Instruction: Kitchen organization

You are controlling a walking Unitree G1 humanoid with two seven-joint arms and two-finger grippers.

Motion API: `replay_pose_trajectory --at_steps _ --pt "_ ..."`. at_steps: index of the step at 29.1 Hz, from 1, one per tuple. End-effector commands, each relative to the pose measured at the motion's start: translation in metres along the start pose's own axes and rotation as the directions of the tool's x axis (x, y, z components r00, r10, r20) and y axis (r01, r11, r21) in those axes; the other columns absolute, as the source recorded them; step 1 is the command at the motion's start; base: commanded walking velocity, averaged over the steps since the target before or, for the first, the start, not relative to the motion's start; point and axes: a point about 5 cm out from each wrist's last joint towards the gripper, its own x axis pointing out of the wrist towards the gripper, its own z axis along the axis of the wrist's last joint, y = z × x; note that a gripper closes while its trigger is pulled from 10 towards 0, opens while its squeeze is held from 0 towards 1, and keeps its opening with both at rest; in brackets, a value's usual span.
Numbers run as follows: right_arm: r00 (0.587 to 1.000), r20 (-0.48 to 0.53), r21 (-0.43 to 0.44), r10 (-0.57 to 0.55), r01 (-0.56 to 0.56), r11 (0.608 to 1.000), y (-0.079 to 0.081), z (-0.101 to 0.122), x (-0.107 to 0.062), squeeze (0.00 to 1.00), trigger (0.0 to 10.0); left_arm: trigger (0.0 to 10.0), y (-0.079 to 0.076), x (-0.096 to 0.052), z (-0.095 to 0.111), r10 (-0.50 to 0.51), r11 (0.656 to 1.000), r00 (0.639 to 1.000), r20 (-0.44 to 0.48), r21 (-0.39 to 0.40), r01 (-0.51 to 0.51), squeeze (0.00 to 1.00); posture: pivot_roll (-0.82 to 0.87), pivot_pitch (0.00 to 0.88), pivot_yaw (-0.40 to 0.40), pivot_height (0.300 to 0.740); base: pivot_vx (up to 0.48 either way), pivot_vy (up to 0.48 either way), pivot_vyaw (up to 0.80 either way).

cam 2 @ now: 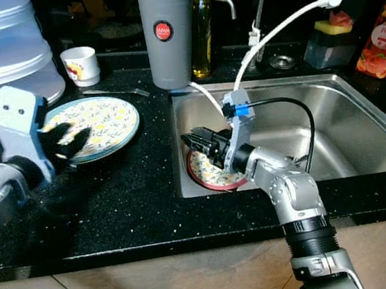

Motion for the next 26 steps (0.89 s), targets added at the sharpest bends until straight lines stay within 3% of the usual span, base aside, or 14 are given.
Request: replay_pose_trajectory --at_steps 1,5,13,14,15,16,17,21,23,26 --pt "1.000 -0.007 0.012 0.000 0.000 1.000 0.002 -0.003 0.001 0.00 10.0 10.0 0.004 0.006 -0.003 0.016 0.995 1.000 -0.007 0.103 -0.016 1.00 0.14 0.081 -0.053 0.740 0.000 0.000 0.00" --pt "1.000 -0.009 0.008 -0.007 0.007 1.000 0.003 -0.006 0.004 0.00 10.0 10.0 -0.001 0.018 -0.004 -0.031 0.987 0.999 0.020 0.160 0.027 1.00 0.14 0.074 -0.056 0.740 0.000 0.000 0.00" --pt "1.000 0.013 0.012 -0.005 0.005 1.000 0.006 -0.003 0.006 0.00 10.0 10.0 -0.011 0.034 0.003 -0.142 0.989 0.986 0.085 0.064 0.137 1.00 0.13 0.064 -0.036 0.740 0.000 0.000 0.00" --pt "1.000 0.014 0.012 -0.005 0.005 1.000 0.006 -0.003 0.006 0.00 10.0 10.0 -0.011 0.035 0.003 -0.146 0.988 0.985 0.088 0.066 0.141 0.92 0.13 0.064 -0.036 0.740 0.000 0.000 0.00" --pt "1.000 0.015 0.012 -0.006 0.005 1.000 0.006 -0.003 0.006 0.00 10.0 10.0 -0.012 0.036 0.004 -0.164 0.985 0.983 0.087 0.067 0.159 0.92 0.13 0.065 -0.034 0.740 0.000 0.000 0.00" --pt "1.000 0.015 0.011 -0.006 0.006 1.000 0.006 -0.002 0.005 0.00 10.0 10.0 -0.014 0.036 0.004 -0.192 0.980 0.978 0.081 0.072 0.186 0.80 0.13 0.066 -0.033 0.740 0.000 0.000 0.00" --pt "1.000 0.015 0.009 -0.007 0.007 1.000 0.006 -0.002 0.005 0.00 10.0 10.0 -0.020 0.037 0.005 -0.254 0.966 0.964 0.076 0.064 0.249 0.02 0.13 0.066 -0.033 0.740 0.000 0.000 0.00" --pt "1.000 0.009 -0.003 -0.007 0.007 1.000 0.006 -0.002 0.005 0.00 10.0 10.0 -0.026 0.038 0.006 -0.318 0.948 0.944 0.081 0.030 0.317 0.00 0.13 0.070 -0.030 0.740 0.000 0.000 0.00" --pt "0.998 -0.058 -0.104 0.003 -0.009 0.995 0.009 -0.009 0.005 0.00 10.0 10.0 -0.030 0.039 0.001 -0.358 0.933 0.932 0.059 -0.003 0.359 0.00 0.13 0.074 -0.027 0.740 0.000 0.000 0.00" --pt "0.996 -0.086 -0.121 0.023 -0.033 0.992 0.012 -0.016 0.006 0.00 10.0 10.0 -0.032 0.039 -0.004 -0.385 0.923 0.922 0.026 -0.006 0.386 0.00 0.12 0.084 -0.028 0.740 0.000 0.000 0.00"
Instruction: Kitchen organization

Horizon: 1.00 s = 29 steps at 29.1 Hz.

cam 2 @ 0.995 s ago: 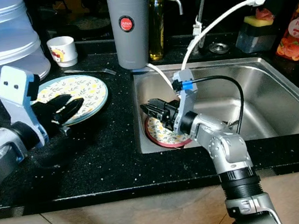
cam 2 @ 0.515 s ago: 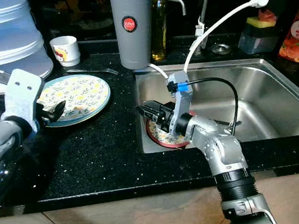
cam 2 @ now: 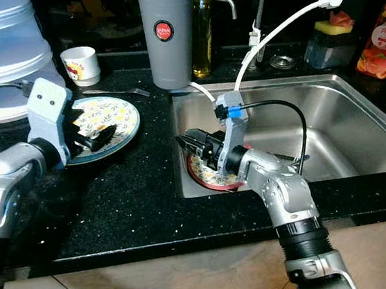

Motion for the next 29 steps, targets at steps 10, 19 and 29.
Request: replay_pose_trajectory --at_steps 10,19,29 --pt "0.994 0.010 -0.041 0.105 -0.104 0.994 0.015 -0.003 0.004 0.00 10.0 10.0 0.002 0.001 -0.028 -0.008 0.995 0.978 -0.208 0.091 0.028 0.00 0.13 0.095 -0.036 0.740 0.000 0.000 0.00" --pt "0.993 0.016 -0.060 0.115 -0.113 0.992 0.016 -0.001 0.005 0.00 10.0 3.4 0.000 0.001 -0.034 -0.028 0.995 0.964 -0.263 0.084 0.052 0.00 0.13 0.097 -0.035 0.740 0.000 0.000 0.00" --pt "0.995 0.022 -0.064 0.101 -0.099 0.993 0.014 -0.001 0.004 0.00 10.0 0.0 -0.003 0.007 -0.016 -0.021 0.994 0.985 -0.168 0.105 0.039 0.00 0.13 0.097 -0.035 0.740 0.000 0.000 0.00"
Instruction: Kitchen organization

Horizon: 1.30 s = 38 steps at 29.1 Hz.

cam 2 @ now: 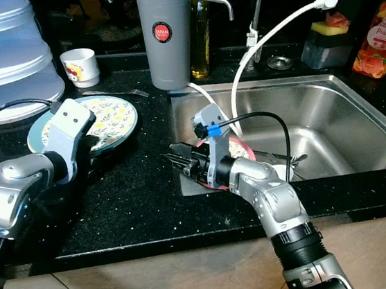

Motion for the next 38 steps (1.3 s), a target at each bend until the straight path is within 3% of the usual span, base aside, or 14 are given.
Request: replay_pose_trajectory --at_steps 1,6,9,11,13,16,17,18,19,20,21,22,25,38 --pt "1.000 0.007 -0.022 -0.013 0.013 1.000 -0.002 0.003 -0.002 0.00 10.0 0.0 -0.002 0.002 0.006 -0.001 1.000 1.000 0.021 0.002 0.001 0.00 0.13 0.097 -0.035 0.740 0.000 0.000 0.00" --pt "1.000 0.008 -0.023 -0.018 0.018 1.000 -0.003 0.003 -0.002 0.00 10.0 0.0 -0.011 0.004 0.019 -0.021 0.999 0.995 0.096 -0.028 0.024 0.00 0.13 0.096 -0.034 0.740 0.000 0.000 0.00" --pt "1.000 0.011 -0.025 -0.028 0.028 0.999 -0.005 0.003 -0.002 0.00 10.0 0.0 -0.021 0.003 0.040 -0.050 0.996 0.971 0.235 -0.062 0.066 0.00 0.13 0.096 -0.034 0.740 0.000 0.000 0.00" --pt "1.000 0.011 -0.025 -0.028 0.028 0.999 -0.005 0.003 -0.002 0.00 10.0 0.0 -0.021 0.003 0.040 -0.050 0.996 0.971 0.235 -0.062 0.066 0.00 0.13 0.096 -0.034 0.740 0.000 0.000 0.00" --pt "0.999 0.012 -0.024 -0.034 0.034 0.999 -0.006 0.003 -0.003 0.00 10.0 0.0 -0.025 0.001 0.057 -0.047 0.995 0.939 0.340 -0.068 0.075 0.00 0.13 0.096 -0.033 0.740 0.000 0.000 0.00" --pt "0.999 0.014 -0.023 -0.036 0.037 0.999 -0.007 0.003 -0.003 0.00 10.0 0.0 -0.026 0.000 0.063 -0.044 0.994 0.925 0.377 -0.079 0.079 0.00 0.13 0.096 -0.033 0.740 0.000 0.000 0.00" --pt "0.999 0.014 -0.023 -0.036 0.037 0.999 -0.006 0.003 -0.003 0.00 10.0 0.0 -0.026 0.000 0.062 -0.038 0.996 0.934 0.356 -0.056 0.062 0.00 0.13 0.096 -0.031 0.740 0.000 0.000 0.00" --pt "0.999 0.014 -0.021 -0.036 0.036 0.999 -0.006 0.003 -0.003 0.00 10.0 0.0 -0.023 0.002 0.056 -0.019 0.999 0.955 0.295 0.037 0.009 0.00 0.13 0.096 -0.031 0.740 0.000 0.000 0.00" --pt "0.999 0.015 -0.020 -0.035 0.035 0.999 -0.006 0.003 -0.003 0.00 10.0 10.0 -0.018 0.003 0.046 0.016 0.988 0.977 0.212 0.147 -0.048 0.27 0.13 0.095 -0.030 0.740 0.000 0.000 0.00" --pt "0.999 0.015 -0.020 -0.035 0.035 0.999 -0.006 0.003 -0.003 0.00 10.0 10.0 -0.018 0.003 0.046 0.016 0.988 0.977 0.212 0.147 -0.048 0.27 0.13 0.095 -0.030 0.740 0.000 0.000 0.00" --pt "0.999 0.015 -0.020 -0.035 0.035 0.999 -0.006 0.003 -0.003 0.00 10.0 10.0 -0.014 0.003 0.039 0.043 0.971 0.987 0.156 0.225 -0.078 0.27 0.13 0.095 -0.030 0.740 0.000 0.000 0.00" --pt "0.999 0.015 -0.019 -0.035 0.036 0.999 -0.006 0.003 -0.003 0.00 10.0 10.0 -0.002 0.003 0.031 0.121 0.958 0.985 0.123 0.246 -0.149 1.00 0.13 0.095 -0.030 0.740 0.000 0.000 0.00" --pt "0.999 0.015 -0.015 -0.033 0.033 0.999 -0.006 0.002 -0.003 0.00 10.0 10.0 0.005 0.002 0.026 0.153 0.946 0.982 0.108 0.272 -0.177 1.00 0.14 0.095 -0.031 0.740 0.000 0.000 0.00" --pt "1.000 0.011 -0.017 0.021 -0.020 1.000 0.004 0.001 0.001 0.00 10.0 10.0 0.027 0.004 0.007 0.274 0.952 0.958 0.081 0.121 -0.283 1.00 0.13 0.089 -0.029 0.740 0.000 0.000 0.00"
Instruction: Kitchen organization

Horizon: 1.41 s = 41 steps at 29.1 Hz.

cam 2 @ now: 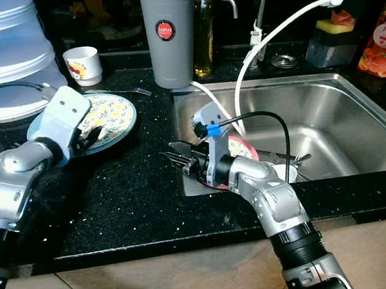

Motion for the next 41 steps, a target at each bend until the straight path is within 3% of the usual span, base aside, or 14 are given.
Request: replay_pose_trajectory --at_steps 1,5,6,7,9,10,13,14,15,29,36,39,40,41 --pt "1.000 -0.003 -0.004 0.014 -0.014 1.000 0.003 -0.001 -0.001 0.00 10.0 10.0 0.000 0.004 -0.002 0.001 0.999 1.000 0.006 -0.036 0.000 1.00 0.13 0.088 -0.029 0.740 0.000 0.000 0.00" --pt "1.000 -0.001 -0.003 0.015 -0.015 1.000 0.004 -0.001 0.000 0.00 10.0 10.0 -0.001 0.008 -0.013 -0.004 0.998 1.000 -0.024 -0.066 0.003 1.00 0.13 0.085 -0.029 0.740 0.000 0.000 0.00" --pt "1.000 -0.001 -0.003 0.016 -0.016 1.000 0.004 -0.001 0.000 0.00 10.0 10.0 -0.002 0.010 -0.018 -0.013 0.997 0.999 -0.044 -0.073 0.009 0.13 0.13 0.085 -0.029 0.740 0.000 0.000 0.00" --pt "1.000 0.000 -0.004 0.017 -0.017 1.000 0.005 -0.001 0.000 0.00 10.0 10.0 -0.004 0.011 -0.023 -0.026 0.996 0.998 -0.063 -0.086 0.021 0.00 0.13 0.082 -0.028 0.740 0.000 0.000 0.00" --pt "1.000 0.001 -0.004 0.018 -0.018 1.000 0.005 -0.001 0.000 0.00 10.0 10.0 -0.007 0.012 -0.026 -0.056 0.992 0.996 -0.076 -0.113 0.048 0.00 0.13 0.079 -0.027 0.740 0.000 0.000 0.00" --pt "1.000 0.002 -0.004 0.018 -0.018 1.000 0.005 -0.001 0.000 0.00 10.0 8.5 -0.013 0.012 -0.028 -0.105 0.983 0.990 -0.089 -0.159 0.090 0.00 0.13 0.077 -0.026 0.740 0.000 0.000 0.00" --pt "1.000 0.002 -0.004 0.018 -0.018 1.000 0.006 -0.001 0.000 0.00 10.0 8.5 -0.017 0.012 -0.029 -0.138 0.974 0.986 -0.093 -0.191 0.119 0.00 0.13 0.077 -0.026 0.740 0.000 0.000 0.00" --pt "1.000 0.002 -0.004 0.018 -0.018 1.000 0.006 -0.001 0.000 0.00 10.0 2.3 -0.021 0.012 -0.029 -0.170 0.966 0.981 -0.089 -0.214 0.148 0.00 0.13 0.075 -0.024 0.740 0.000 0.000 0.00" --pt "1.000 0.003 -0.005 0.016 -0.016 1.000 0.006 -0.001 -0.001 0.00 10.0 0.0 -0.026 0.012 -0.027 -0.226 0.947 0.971 -0.080 -0.250 0.200 0.00 0.12 0.075 -0.024 0.740 0.000 0.000 0.00" --pt "1.000 0.005 -0.020 0.008 -0.008 1.000 0.000 0.003 -0.002 0.00 10.0 0.0 -0.066 -0.005 0.007 -0.598 0.733 0.796 0.095 -0.339 0.590 0.00 0.13 0.084 -0.028 0.740 0.000 0.000 0.00" --pt "1.000 0.005 -0.023 0.004 -0.004 1.000 -0.001 0.004 -0.002 0.00 10.0 0.0 -0.066 -0.004 0.017 -0.560 0.750 0.812 0.165 -0.315 0.581 0.00 0.13 0.088 -0.027 0.740 0.000 0.000 0.00" --pt "1.000 0.006 -0.026 -0.004 0.004 1.000 -0.002 0.005 -0.003 0.00 10.0 1.2 -0.041 0.001 0.047 -0.333 0.831 0.885 0.327 -0.342 0.439 0.00 0.12 0.090 -0.026 0.740 0.000 0.000 0.00" --pt "1.000 0.006 -0.027 -0.006 0.006 1.000 -0.003 0.005 -0.003 0.00 10.0 4.7 -0.023 0.004 0.052 -0.192 0.873 0.926 0.326 -0.375 0.313 0.00 0.13 0.091 -0.026 0.740 0.000 0.000 0.00" --pt "1.000 0.006 -0.027 -0.006 0.006 1.000 -0.003 0.005 -0.003 0.00 10.0 4.7 -0.023 0.004 0.052 -0.192 0.873 0.926 0.326 -0.375 0.313 0.00 0.13 0.091 -0.026 0.740 0.000 0.000 0.00"
